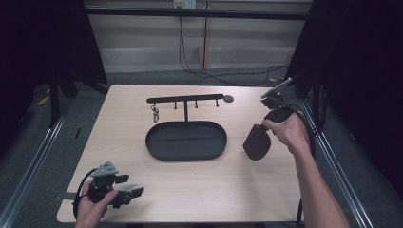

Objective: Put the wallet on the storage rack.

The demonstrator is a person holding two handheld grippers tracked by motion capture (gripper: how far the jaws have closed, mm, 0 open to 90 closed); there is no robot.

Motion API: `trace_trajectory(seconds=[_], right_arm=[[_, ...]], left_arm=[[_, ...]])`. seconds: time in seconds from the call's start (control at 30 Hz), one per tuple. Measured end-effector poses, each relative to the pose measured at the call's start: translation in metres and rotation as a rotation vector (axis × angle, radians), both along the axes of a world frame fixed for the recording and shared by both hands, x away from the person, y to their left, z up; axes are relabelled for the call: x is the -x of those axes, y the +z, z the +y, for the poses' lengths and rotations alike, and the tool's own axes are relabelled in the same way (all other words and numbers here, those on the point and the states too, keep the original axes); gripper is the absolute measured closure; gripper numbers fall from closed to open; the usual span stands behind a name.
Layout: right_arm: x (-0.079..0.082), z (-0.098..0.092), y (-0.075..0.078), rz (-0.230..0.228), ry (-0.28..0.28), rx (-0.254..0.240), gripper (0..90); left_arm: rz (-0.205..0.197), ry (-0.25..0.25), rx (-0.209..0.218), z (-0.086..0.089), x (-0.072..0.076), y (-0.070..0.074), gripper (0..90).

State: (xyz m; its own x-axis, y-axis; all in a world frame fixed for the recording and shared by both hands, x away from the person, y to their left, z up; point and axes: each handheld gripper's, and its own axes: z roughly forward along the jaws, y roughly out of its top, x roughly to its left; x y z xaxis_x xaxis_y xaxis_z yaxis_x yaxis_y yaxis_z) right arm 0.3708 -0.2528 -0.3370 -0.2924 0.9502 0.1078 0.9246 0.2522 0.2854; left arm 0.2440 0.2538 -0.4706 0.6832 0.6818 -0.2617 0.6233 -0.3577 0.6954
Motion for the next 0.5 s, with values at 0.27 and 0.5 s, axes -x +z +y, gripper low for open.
trace_trajectory(seconds=[0.27,0.5], right_arm=[[-0.002,0.005,0.006,-0.001,0.008,0.004,88.4],[-0.007,0.010,0.018,-0.013,0.024,-0.002,88.4]], left_arm=[[-0.001,0.007,0.005,0.000,0.000,0.000,18.4],[0.001,0.010,0.007,0.001,-0.002,0.000,18.4]])
